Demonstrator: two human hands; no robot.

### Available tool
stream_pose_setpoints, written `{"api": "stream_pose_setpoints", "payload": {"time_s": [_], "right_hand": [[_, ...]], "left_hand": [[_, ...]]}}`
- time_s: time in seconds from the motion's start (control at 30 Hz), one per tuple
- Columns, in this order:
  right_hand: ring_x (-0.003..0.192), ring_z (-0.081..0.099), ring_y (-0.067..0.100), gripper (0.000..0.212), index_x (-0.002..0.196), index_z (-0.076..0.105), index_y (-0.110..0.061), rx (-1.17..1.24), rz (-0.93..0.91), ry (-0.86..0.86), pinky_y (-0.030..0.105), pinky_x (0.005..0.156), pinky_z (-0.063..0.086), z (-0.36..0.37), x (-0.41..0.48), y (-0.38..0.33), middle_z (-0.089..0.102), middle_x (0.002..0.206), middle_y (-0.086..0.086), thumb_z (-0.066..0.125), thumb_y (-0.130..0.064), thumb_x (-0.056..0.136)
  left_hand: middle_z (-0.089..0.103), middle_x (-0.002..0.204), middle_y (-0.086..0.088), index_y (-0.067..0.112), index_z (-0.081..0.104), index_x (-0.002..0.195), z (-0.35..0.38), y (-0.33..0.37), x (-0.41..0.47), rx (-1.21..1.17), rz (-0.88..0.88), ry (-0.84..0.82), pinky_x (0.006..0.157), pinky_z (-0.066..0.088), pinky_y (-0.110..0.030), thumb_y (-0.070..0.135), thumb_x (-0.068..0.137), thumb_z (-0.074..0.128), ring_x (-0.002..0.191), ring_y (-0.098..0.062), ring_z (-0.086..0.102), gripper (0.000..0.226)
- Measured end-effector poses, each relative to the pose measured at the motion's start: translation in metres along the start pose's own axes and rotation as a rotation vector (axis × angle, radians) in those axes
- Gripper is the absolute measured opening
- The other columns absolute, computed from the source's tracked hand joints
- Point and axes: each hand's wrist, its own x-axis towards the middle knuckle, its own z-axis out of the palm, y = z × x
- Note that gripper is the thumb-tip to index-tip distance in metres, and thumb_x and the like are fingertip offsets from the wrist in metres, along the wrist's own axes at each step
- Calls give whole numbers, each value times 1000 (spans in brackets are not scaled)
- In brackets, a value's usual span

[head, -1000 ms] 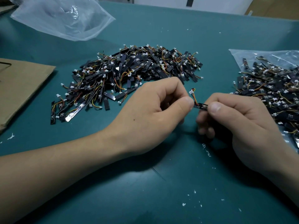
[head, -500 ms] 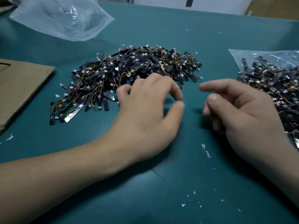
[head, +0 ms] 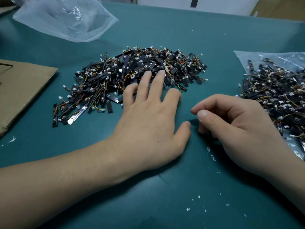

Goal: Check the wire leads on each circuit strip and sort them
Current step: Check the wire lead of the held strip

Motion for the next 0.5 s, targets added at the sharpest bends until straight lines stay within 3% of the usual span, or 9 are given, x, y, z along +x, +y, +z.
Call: {"api": "stream_pose_setpoints", "payload": {"time_s": [0.1,0.27,0.4,0.5], "right_hand": [[58,62,6,12,89,74,-28,-4,1,-8,10,59,43,0,0,0,70,67,-9,62,-28,91],[57,60,5,12,89,73,-28,-22,3,-24,12,58,44,0,0,-1,71,68,-8,61,-29,91],[58,61,4,12,90,74,-28,-37,-4,-26,11,58,43,-1,0,-1,71,68,-10,61,-29,91],[59,61,5,13,90,74,-29,-43,-7,-26,11,58,43,-1,-1,-1,71,69,-11,61,-29,91]], "left_hand": [[23,168,-7,31,39,141,0,1,0,22,-16,-37,124,9,-53,67,87,29,156,-33,13,66],[41,152,0,28,47,135,-3,0,0,41,18,4,119,17,-45,66,87,29,145,-26,30,63],[27,163,-3,34,45,136,-2,2,1,44,-33,-6,122,5,-58,68,86,28,154,-37,13,63],[29,163,0,32,42,139,-2,1,0,24,-19,-28,125,12,-55,67,87,28,156,-38,13,65]]}}
